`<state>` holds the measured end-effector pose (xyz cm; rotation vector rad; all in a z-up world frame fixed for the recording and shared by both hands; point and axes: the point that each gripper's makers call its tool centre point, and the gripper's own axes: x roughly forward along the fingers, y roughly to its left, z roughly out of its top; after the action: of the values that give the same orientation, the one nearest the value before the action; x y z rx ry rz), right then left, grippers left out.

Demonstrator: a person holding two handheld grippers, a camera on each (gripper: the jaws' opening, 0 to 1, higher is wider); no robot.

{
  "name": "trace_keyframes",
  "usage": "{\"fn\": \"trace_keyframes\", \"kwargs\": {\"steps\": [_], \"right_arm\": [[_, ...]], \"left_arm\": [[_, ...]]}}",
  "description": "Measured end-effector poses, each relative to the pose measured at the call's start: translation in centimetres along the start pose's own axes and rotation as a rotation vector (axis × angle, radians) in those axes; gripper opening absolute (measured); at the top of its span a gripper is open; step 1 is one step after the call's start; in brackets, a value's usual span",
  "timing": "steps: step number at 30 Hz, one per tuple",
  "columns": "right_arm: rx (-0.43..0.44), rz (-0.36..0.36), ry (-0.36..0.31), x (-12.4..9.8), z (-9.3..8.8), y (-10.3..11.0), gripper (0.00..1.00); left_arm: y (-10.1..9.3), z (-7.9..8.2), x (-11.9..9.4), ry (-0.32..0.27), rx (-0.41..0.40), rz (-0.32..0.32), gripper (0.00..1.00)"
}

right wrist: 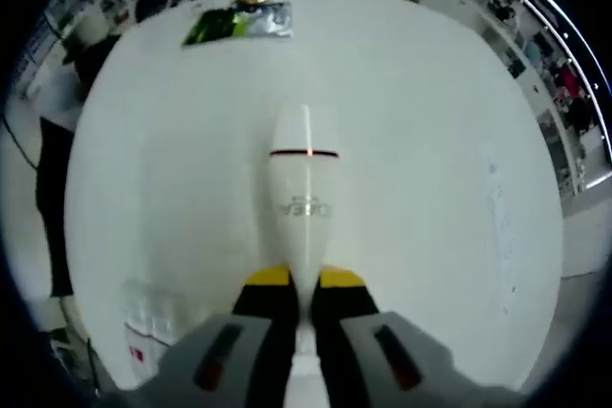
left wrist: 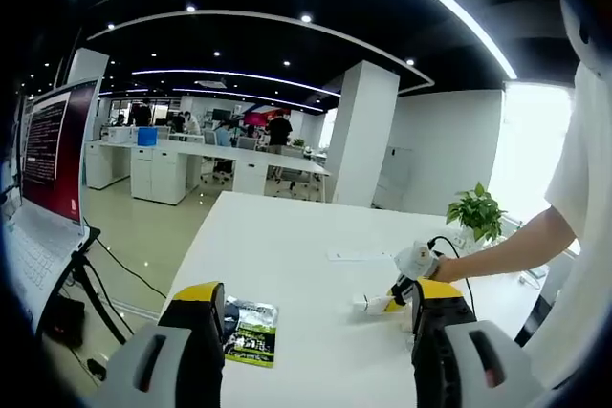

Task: Arrange the skincare products in the storage area until every visible bottle or jar stands upright without overlapping.

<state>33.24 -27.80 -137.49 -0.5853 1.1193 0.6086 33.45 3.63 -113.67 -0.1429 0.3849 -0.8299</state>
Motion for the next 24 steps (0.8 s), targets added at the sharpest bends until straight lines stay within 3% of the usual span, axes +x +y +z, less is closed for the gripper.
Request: {"fn": "trace_keyframes", "kwargs": {"steps": [3,4,10,16,24], "right_arm": [[-0.068,-0.029,-0.021,-1.0,1.1,0.0,0.03],[-0.12,-0.051,-0.061,-1.8,2.3,0.1,0.03],[-0.198,-0.076,-0.109,-4.2,4.4,1.5,0.03],[-0.315,-0.134,-0.217,-8.1,7.3,3.5,0.03],[-0.455,-0.182,-0.284,-11.6,9.5,6.0,0.03]], "left_arm": [[-0.4,-0.3,0.2,0.013,0.009,-0.01,0.82],[-0.9,-0.3,0.5,0.016,0.013,-0.028,0.82],[-1.7,0.4,1.3,-0.021,0.032,-0.045,0.81],[-2.0,0.1,2.5,0.019,0.045,-0.07,0.81],[-3.6,-1.5,3.7,0.091,0.01,-0.134,0.82]]}}
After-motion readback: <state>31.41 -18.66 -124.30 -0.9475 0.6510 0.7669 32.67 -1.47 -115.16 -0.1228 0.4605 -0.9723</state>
